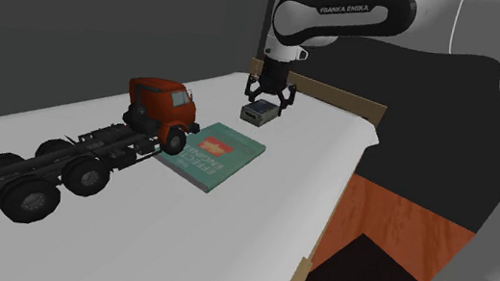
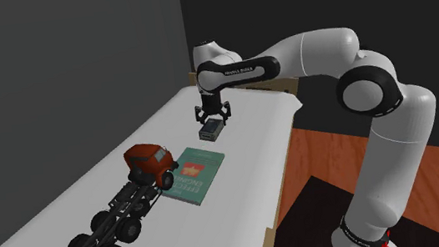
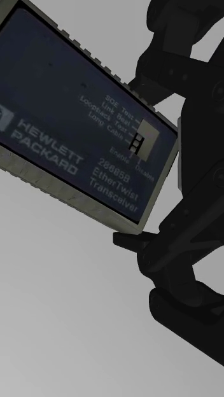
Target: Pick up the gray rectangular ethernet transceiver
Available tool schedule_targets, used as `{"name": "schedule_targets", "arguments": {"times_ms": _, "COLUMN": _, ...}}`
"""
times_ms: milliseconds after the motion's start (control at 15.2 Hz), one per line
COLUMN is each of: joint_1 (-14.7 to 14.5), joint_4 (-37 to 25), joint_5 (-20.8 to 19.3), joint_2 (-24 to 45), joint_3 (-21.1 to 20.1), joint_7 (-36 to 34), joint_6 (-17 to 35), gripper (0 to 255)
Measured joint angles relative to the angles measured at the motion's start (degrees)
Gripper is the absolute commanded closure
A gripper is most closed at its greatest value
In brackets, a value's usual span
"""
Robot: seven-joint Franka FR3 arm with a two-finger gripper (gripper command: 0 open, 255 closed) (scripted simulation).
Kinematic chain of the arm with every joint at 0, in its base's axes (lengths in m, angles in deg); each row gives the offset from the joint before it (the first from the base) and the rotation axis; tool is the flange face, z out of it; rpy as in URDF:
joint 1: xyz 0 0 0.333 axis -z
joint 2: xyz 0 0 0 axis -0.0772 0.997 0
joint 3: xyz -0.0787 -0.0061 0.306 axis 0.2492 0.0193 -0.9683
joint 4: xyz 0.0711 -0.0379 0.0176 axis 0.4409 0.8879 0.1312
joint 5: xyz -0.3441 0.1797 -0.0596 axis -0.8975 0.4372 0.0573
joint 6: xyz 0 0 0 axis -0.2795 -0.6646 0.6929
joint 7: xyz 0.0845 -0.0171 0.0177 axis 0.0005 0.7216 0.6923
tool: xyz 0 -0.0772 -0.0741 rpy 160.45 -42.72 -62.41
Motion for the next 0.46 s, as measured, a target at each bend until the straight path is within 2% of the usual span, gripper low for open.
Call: {"name": "schedule_targets", "arguments": {"times_ms": 462, "joint_1": 0.0, "joint_4": -4.8, "joint_5": 0.1, "joint_2": -0.1, "joint_3": 0.0, "joint_7": 0.1, "joint_6": -4.9, "gripper": 255}}
